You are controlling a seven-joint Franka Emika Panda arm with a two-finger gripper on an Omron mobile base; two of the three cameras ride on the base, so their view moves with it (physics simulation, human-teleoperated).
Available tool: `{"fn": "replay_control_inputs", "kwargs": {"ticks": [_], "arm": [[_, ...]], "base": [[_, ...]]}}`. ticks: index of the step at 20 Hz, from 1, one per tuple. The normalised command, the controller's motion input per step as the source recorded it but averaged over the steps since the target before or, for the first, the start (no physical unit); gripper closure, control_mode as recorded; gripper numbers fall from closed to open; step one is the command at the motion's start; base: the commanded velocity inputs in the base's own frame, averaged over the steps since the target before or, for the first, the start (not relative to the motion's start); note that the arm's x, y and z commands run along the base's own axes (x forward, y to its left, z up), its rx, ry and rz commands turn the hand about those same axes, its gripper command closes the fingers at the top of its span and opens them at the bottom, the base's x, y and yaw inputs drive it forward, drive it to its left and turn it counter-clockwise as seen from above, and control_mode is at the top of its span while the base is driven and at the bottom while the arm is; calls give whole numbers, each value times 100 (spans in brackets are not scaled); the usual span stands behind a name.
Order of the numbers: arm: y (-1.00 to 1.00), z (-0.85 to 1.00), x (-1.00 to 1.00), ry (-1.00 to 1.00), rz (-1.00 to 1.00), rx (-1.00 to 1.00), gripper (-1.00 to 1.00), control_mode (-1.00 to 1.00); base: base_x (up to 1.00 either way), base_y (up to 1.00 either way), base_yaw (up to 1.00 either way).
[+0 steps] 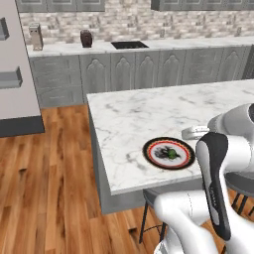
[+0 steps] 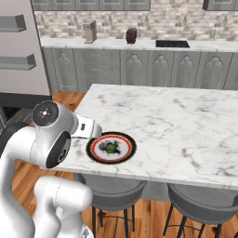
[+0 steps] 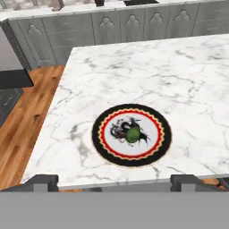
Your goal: Take the cheese, chicken drumstick, and avocado from the fridge and place them on the plate on the dining counter to create an appetizer plate.
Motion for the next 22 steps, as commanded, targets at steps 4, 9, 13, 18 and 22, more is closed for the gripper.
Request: {"fn": "replay_control_inputs", "kwargs": {"ticks": [4, 9, 13, 18, 22], "arm": [[3, 45, -7, -2, 0, -2, -100, -100], [7, 4, 0, -1, 0, -1, -100, -100], [0, 0, 0, 0, 0, 0, -100, 100], [0, 0, 0, 0, 0, 0, -100, 100], [0, 0, 0, 0, 0, 0, -100, 100]], "base": [[0, 0, 0], [0, 0, 0], [-27, 1, 1], [-64, 43, 15], [-29, 97, 37]]}}
